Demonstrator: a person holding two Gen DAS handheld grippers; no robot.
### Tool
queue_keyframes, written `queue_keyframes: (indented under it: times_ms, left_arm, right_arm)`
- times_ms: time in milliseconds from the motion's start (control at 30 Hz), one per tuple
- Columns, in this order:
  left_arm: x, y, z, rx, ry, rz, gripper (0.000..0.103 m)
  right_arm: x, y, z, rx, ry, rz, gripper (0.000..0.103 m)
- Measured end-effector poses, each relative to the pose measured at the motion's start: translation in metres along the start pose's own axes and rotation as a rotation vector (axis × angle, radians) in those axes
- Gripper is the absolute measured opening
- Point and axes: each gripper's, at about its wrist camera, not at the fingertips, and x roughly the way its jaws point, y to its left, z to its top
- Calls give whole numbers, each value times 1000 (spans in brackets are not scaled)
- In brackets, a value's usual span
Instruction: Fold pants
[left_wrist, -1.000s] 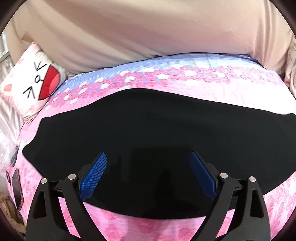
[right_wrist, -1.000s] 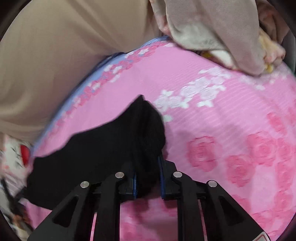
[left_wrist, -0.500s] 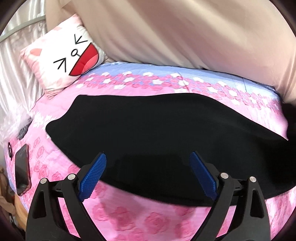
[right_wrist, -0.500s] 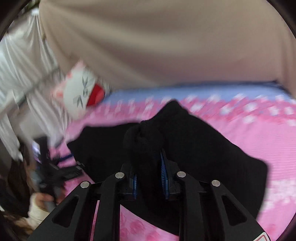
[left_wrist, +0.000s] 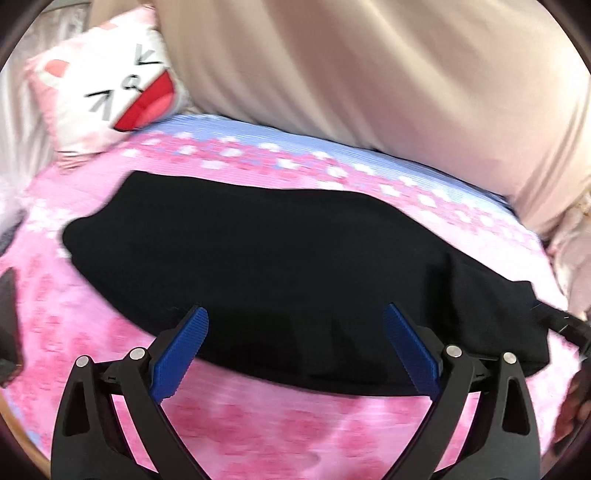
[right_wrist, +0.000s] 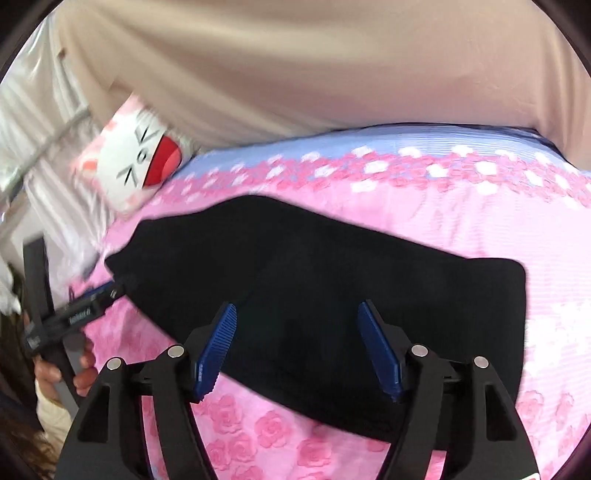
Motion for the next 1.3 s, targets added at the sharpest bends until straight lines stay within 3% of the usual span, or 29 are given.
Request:
queue_keyframes:
  times_ms: [133,233,333,400,433,467,567,667,733,767,833,867,967,1033,1100,1167,1233,1300]
  left_arm:
    - [5,-17,-5,39,33,-13,94]
    - [5,-20,-9,59,38,11,94]
    - [4,-16,-12,57,42,23,94]
    - [7,-7,-14,39,54,31,94]
    - [8,-4,-14,32,58,37,94]
    - [9,-1,-15,24,61,44,94]
    - [9,11,-12,-8,55,62,94]
    - [4,20,-8,-28,34,80,94]
    - [1,25,-4,-40,21,90,94]
    - [2,27,-2,-44,19,93,94]
    - [2,29,0,-48,20,98,94]
    - [2,29,1,-47,21,100,94]
    - [-3,28,3,-27,12,104,94]
    - [-7,24,8,-8,-2,95,94]
    - [-11,9,19,20,-29,55,94]
    - [-11,-11,30,42,-45,12,94]
    - [-2,-40,42,58,-53,-35,98]
    - [16,-65,48,67,-38,-71,98]
  right_arm:
    - [31,40,-9,-182,40,-69,67]
    - [59,45,-11,-234,83,-155,66]
    - [74,40,-15,-245,91,-160,63]
    - [71,38,-15,-243,81,-160,45]
    - [67,34,-12,-217,78,-166,17]
    - [61,28,-6,-177,72,-141,15]
    - [37,19,16,-93,2,-76,14]
    - [23,32,36,-111,-66,-46,15]
    - [40,46,42,-149,-50,-26,18]
    - [55,53,39,-166,-19,-11,26]
    - [101,59,22,-187,111,53,37]
    - [108,60,16,-173,130,55,38]
    - [64,58,5,-135,12,129,36]
    - [15,37,5,-97,-101,71,35]
    - [-25,2,5,-35,-168,-65,35]
    - [-47,-55,5,125,-152,-171,35]
    - [-52,-94,0,235,-124,-192,34]
    - [-42,-119,-8,258,-89,-177,29]
